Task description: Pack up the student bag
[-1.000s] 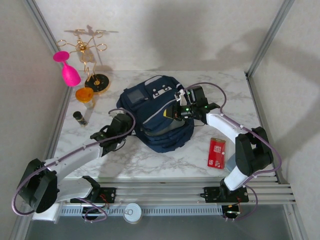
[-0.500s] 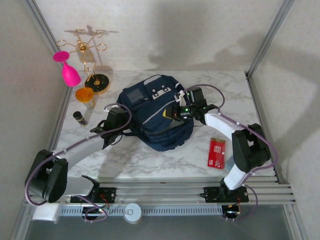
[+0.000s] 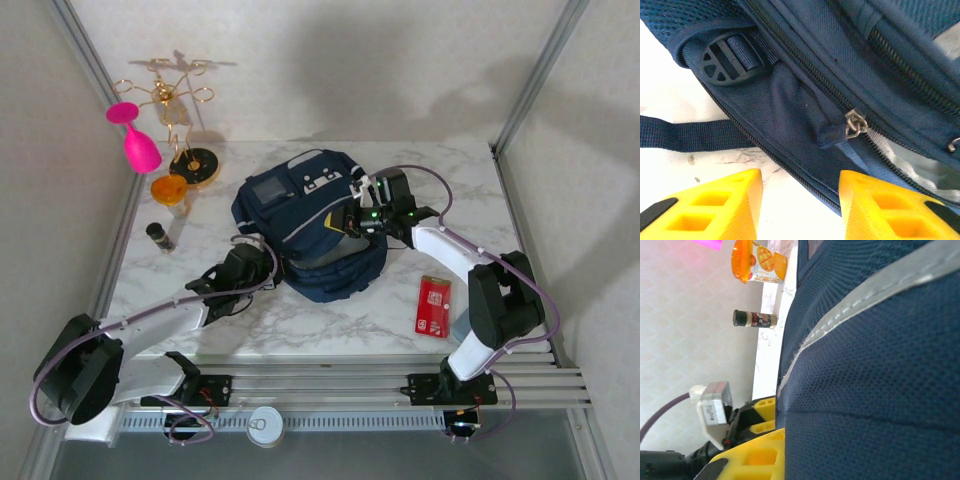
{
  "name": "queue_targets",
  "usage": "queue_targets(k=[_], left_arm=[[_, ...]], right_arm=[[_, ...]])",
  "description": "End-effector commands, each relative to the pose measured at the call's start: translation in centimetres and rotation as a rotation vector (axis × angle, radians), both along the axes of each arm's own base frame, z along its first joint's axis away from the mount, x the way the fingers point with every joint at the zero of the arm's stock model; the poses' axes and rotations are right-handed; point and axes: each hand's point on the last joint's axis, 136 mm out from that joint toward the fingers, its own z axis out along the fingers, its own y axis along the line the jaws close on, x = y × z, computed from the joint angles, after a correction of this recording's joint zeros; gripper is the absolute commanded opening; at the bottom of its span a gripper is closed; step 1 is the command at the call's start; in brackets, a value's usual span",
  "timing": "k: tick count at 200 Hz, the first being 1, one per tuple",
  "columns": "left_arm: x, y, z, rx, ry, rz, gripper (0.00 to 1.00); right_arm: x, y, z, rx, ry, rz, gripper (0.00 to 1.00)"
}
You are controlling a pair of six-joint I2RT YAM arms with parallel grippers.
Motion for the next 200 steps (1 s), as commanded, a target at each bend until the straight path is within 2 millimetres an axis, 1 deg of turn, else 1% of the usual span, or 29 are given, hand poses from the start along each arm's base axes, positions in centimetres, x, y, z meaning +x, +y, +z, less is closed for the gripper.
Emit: queue_targets(k=[1,16,38,46,69,75,110,128,142,151,164,174,186,200], left_arm=[[0.8,-1.1,0.3,0.016,-0.033,-0.050,0.43],[1.5,-1.1,0.3,0.035,-0.051,-0.043,0.43],[2.9,-0.4,0.0,0.094,-0.060,0.005,0.41],[3.5,-0.4,0.4,0.091,-0.073,0.020,0.40],[4.4,-1.2,1.8,0.042,-0.132,-0.003,0.40],[4.7,-0.9,2.0,0.043,-0.140,0.011,0.40],[7.1,1.7,1.9,0.047,-0.115,0.095,0.36],[8.3,3.1,1.8,0.052,-0.114,0.133,0.35],[9.3,4.7,1.5,0.053,-0.106,0.187,0.33],[9.8,5.1,1.2,0.039,-0.094,0.198,0.32],[9.9,5.0,1.0,0.036,-0.079,0.184,0.30],[9.5,4.4,1.1,0.019,-0.079,0.154,0.30],[8.3,3.5,1.4,-0.010,-0.091,0.104,0.33],[6.6,2.2,2.0,-0.027,-0.119,0.024,0.39]], right_arm=[[1.5,0.2,6.0,0.087,-0.163,-0.011,0.00],[1.4,0.3,6.0,0.092,-0.160,-0.003,0.00],[1.2,0.3,5.7,0.086,-0.154,0.005,0.00],[1.1,0.3,5.5,0.082,-0.151,0.006,0.00],[0.8,0.2,4.7,0.072,-0.135,0.019,0.00],[0.7,0.2,4.4,0.068,-0.131,0.024,0.00],[0.0,0.2,3.7,0.060,-0.120,0.057,0.00],[-0.3,0.6,3.5,0.070,-0.110,0.093,0.00],[-0.3,0.5,3.0,0.056,-0.106,0.096,0.00],[-0.1,0.5,2.8,0.050,-0.104,0.090,0.00],[0.1,0.7,2.9,0.057,-0.101,0.092,0.00],[0.3,0.7,3.1,0.062,-0.103,0.088,0.00],[0.6,0.5,3.4,0.057,-0.106,0.067,0.00],[0.7,0.5,4.5,0.079,-0.116,0.058,0.00]])
